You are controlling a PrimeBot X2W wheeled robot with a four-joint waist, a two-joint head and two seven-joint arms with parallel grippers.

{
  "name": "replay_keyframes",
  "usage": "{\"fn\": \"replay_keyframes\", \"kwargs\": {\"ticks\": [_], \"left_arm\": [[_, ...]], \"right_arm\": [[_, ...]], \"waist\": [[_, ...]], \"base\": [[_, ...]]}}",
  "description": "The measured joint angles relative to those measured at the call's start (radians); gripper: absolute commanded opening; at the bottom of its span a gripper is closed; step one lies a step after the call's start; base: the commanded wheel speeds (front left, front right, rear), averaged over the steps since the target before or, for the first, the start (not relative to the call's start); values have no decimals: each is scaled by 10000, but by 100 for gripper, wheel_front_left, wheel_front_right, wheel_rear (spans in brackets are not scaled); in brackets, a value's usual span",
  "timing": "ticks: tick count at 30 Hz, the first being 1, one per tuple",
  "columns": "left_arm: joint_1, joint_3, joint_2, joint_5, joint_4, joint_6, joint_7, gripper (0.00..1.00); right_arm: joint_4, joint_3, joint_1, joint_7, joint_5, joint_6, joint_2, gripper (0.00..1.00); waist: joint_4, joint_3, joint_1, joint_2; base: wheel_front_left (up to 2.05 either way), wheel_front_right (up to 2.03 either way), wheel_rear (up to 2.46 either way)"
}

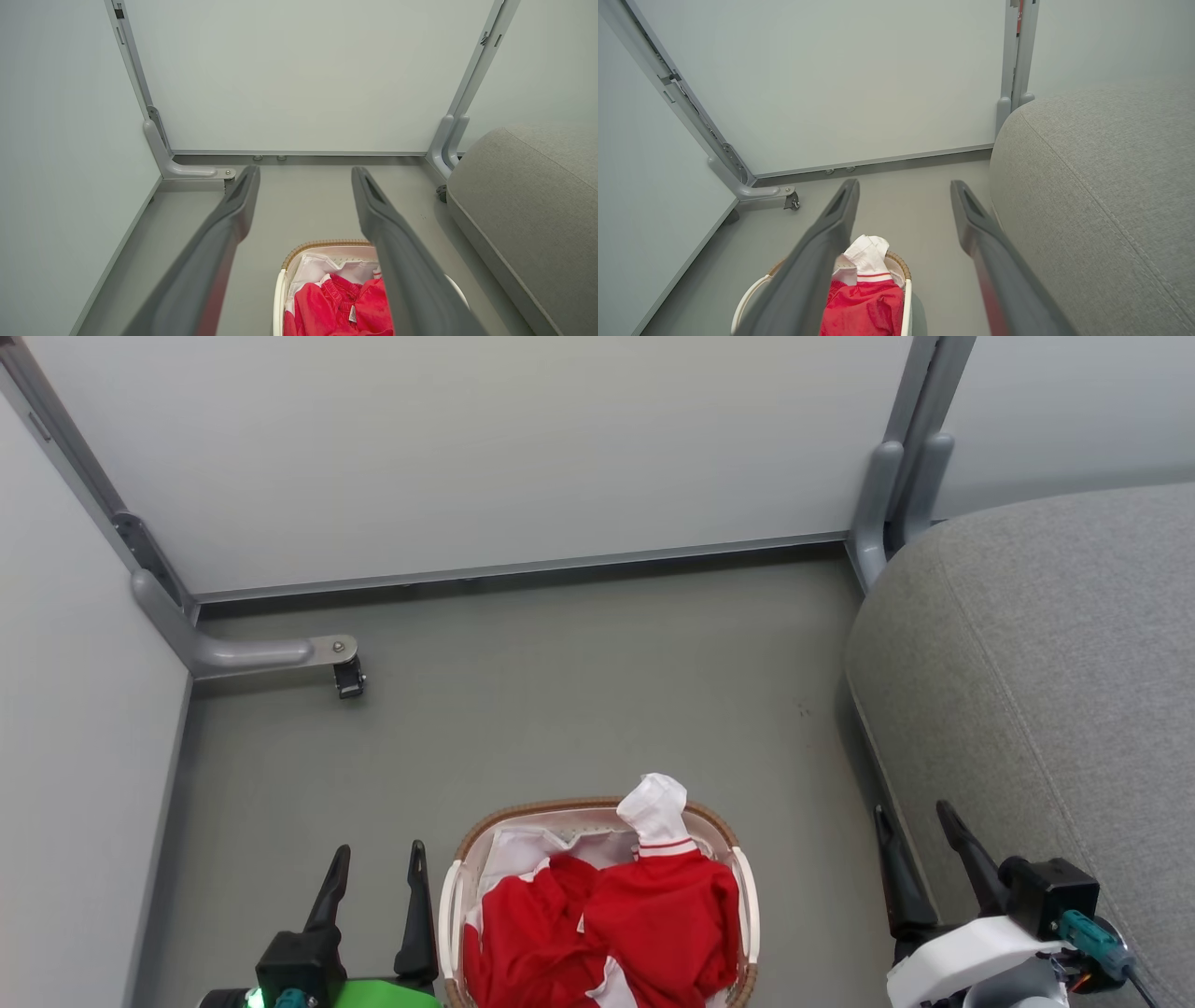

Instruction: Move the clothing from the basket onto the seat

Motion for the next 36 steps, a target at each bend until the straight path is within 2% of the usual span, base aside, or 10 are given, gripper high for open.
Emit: {"fn": "replay_keyframes", "kwargs": {"ticks": [12,21,28,36], "left_arm": [[-24,-38,0,-13,-31,-6,0,100],[-1193,-477,4,301,240,-481,-15,100],[-2846,-1452,4,506,1841,-1039,-15,100],[-4500,-3143,2,510,3797,-1375,-13,100]], "right_arm": [[-176,-104,-12,-2,6,0,0,100],[-456,-288,-512,-2,-38,0,-2,100],[-771,-468,-1368,-2,-136,2,-4,100],[-1076,-861,-2343,-4,-144,2,-8,100]], "waist": [[-4,227,0,0],[25,1010,0,0],[-19,2083,0,0],[-166,3692,1,0]], "base": [[0,0,0],[0,0,0],[0,0,0],[0,0,0]]}}
